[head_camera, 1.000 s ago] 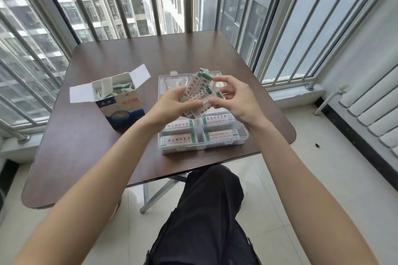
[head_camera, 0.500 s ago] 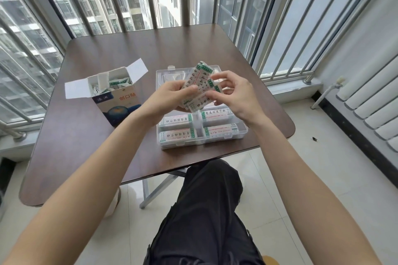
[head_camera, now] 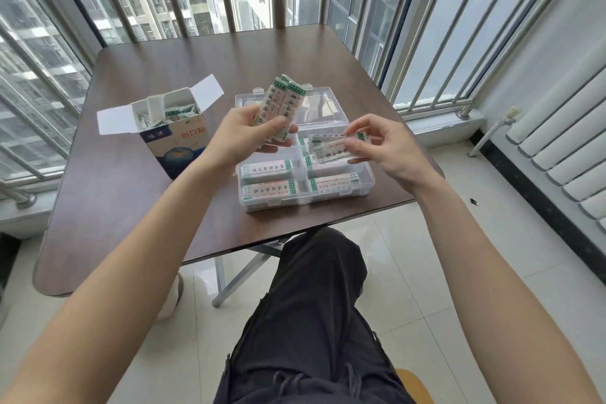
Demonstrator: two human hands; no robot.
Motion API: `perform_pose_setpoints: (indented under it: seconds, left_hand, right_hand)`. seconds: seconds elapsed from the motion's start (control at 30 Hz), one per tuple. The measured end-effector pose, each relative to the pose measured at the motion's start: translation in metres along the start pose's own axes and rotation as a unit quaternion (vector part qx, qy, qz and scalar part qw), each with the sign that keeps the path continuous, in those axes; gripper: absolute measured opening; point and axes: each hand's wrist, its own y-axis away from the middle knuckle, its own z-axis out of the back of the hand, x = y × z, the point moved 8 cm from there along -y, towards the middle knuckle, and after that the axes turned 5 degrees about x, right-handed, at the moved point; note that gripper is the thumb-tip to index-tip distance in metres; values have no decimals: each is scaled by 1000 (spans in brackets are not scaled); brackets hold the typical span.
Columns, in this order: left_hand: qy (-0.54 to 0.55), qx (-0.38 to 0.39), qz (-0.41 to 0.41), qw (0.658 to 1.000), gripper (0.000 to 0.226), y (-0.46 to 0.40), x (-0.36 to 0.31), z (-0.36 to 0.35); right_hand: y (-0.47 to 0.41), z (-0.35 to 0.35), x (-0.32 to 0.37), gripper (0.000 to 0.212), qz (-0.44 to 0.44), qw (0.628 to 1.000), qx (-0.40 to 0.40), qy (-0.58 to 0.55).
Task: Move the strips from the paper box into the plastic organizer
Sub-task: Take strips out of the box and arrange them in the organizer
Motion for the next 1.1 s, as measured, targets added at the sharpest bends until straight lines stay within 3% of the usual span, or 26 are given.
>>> perform_pose_setpoints:
  seconds: [0.2,0.5,0.83,0.9,1.1]
  left_hand:
    - [-8,-1,3,1000,13,12,3,-7]
    - [-60,-6,6,998,18,20,7,-16]
    - [-93,-1,4,996,23,18,7,-18]
    - [-92,2,3,996,23,18,8,-18]
    - [-114,9,0,993,22,15,10,-24]
  right_hand:
    - [9,-2,-4,11,-2,994,23,109]
    - [10,-16,7,2,39,945,49,321]
    - [8,-42,17,19,77,793,122,592]
    - [8,-46,16,18,80,801,122,581]
    - [11,-44,20,8,90,885,84,449]
